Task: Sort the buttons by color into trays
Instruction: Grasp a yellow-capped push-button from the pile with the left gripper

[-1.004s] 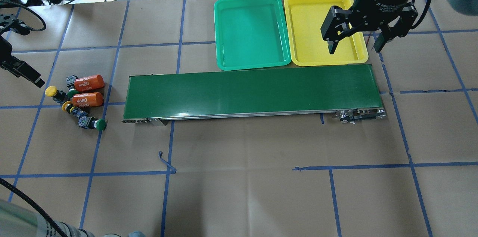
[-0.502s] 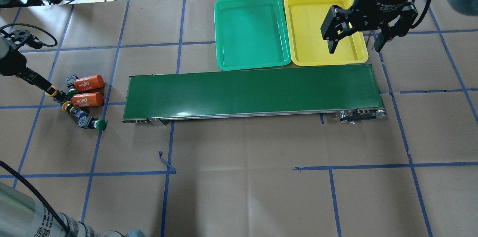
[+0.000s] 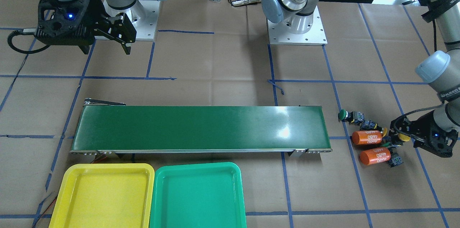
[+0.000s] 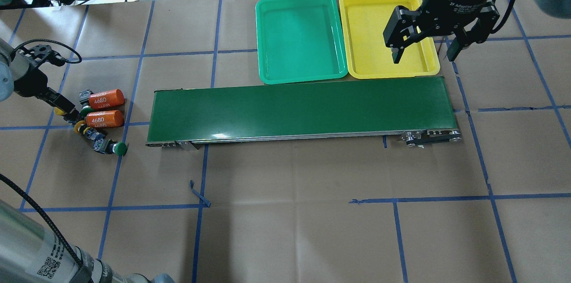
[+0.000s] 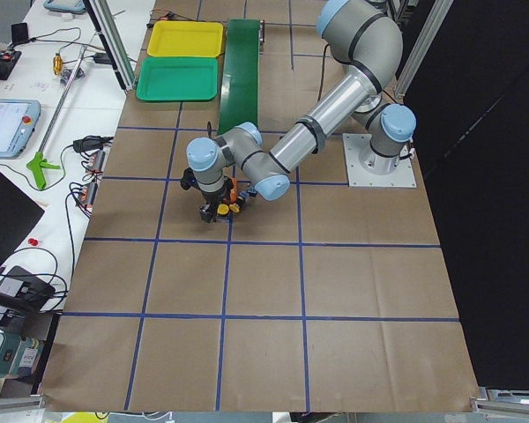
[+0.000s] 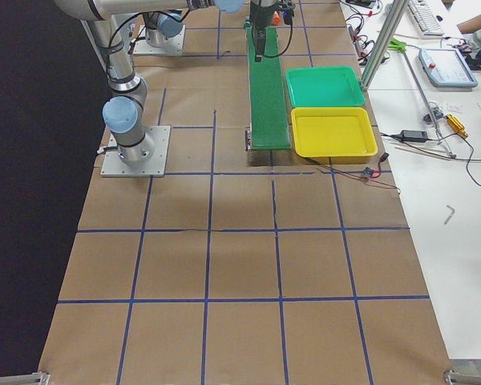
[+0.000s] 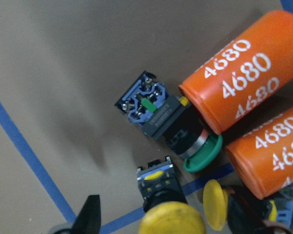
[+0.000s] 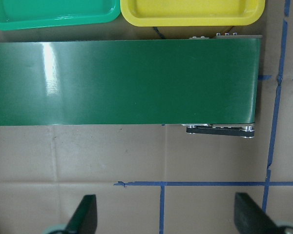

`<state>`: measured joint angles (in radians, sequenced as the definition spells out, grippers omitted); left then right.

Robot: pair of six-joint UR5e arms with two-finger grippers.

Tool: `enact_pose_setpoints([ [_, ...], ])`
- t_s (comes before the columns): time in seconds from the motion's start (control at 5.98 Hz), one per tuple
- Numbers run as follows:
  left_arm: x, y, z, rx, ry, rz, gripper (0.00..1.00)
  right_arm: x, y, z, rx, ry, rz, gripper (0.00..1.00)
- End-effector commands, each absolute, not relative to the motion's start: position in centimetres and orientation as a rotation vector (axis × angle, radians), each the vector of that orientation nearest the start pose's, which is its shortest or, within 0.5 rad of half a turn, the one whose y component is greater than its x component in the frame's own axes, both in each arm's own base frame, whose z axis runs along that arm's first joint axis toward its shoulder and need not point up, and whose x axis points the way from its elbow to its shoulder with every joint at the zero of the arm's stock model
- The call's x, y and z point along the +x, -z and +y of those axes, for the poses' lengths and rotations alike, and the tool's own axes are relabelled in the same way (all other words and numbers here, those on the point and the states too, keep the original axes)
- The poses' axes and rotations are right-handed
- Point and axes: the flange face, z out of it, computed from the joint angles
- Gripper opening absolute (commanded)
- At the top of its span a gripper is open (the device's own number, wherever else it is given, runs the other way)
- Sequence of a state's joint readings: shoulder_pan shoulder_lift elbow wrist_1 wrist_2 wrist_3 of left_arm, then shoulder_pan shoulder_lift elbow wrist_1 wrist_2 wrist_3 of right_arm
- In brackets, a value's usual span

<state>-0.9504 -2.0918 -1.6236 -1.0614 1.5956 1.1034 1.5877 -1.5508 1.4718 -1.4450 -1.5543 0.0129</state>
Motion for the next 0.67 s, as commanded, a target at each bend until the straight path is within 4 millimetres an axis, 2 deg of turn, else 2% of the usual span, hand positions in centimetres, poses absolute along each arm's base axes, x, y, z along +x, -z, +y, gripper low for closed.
enact_pose_setpoints([
  [0.0, 26.11, -20.91, -59.18, 0.755, -0.099, 3.089, 0.63, 14.33, -51.46, -49.21, -0.004, -0.072, 3.125, 1.00],
  [0.17, 26.15, -21.15, -59.18, 0.719, -0.100, 3.092, 0.59, 14.33, -51.46, -49.21, -0.004, -0.072, 3.125, 1.00],
  [0.5, 26.22, -21.39, -59.25, 0.712, -0.095, 3.088, 0.63, 14.30, -51.37, -49.12, -0.007, -0.077, 3.128, 1.00],
])
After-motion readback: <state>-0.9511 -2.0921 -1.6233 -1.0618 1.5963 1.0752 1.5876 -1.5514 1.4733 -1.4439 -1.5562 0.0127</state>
